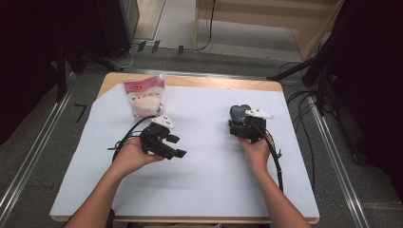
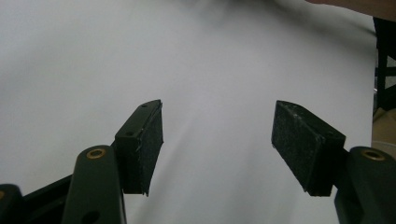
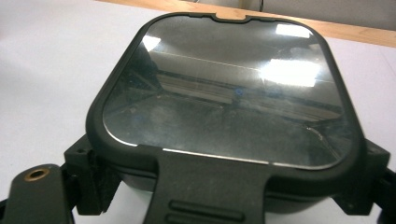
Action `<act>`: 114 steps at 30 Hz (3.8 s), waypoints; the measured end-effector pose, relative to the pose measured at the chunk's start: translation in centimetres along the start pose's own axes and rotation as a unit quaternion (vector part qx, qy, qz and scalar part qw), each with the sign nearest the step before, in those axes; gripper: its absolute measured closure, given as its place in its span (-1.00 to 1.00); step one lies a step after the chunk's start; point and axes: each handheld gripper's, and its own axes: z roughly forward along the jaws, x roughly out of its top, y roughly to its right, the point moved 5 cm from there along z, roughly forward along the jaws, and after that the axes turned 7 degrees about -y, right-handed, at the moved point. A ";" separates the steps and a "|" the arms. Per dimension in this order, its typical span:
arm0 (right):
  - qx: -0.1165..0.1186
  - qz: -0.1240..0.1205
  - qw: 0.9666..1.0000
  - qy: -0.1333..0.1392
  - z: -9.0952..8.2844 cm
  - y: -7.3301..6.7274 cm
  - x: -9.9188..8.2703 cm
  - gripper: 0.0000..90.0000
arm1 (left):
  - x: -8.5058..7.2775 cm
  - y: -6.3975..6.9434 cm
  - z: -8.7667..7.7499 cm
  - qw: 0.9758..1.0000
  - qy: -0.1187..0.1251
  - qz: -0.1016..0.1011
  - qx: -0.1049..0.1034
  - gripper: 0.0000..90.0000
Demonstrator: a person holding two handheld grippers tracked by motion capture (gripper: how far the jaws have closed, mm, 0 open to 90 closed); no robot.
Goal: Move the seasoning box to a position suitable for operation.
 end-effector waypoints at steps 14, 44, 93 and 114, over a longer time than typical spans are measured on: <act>-0.001 0.021 1.000 -0.007 0.9 0.1 -0.5 -0.70 | 0.0 0.0 0.1 1.000 -0.002 -0.001 -0.001 -0.22; 0.055 -0.034 0.998 0.003 -2.4 -2.6 0.2 -0.65 | -0.1 -0.8 -0.5 1.000 0.010 -0.011 0.000 -0.23; 0.174 -0.155 0.972 -0.037 -3.1 -13.4 -4.2 -0.67 | -0.6 -2.4 -0.6 0.999 0.017 -0.031 0.009 -0.25; 0.205 -0.131 0.968 -0.064 -6.4 -11.9 -4.6 -0.69 | -0.4 -2.1 -0.6 0.999 0.020 -0.026 0.006 -0.26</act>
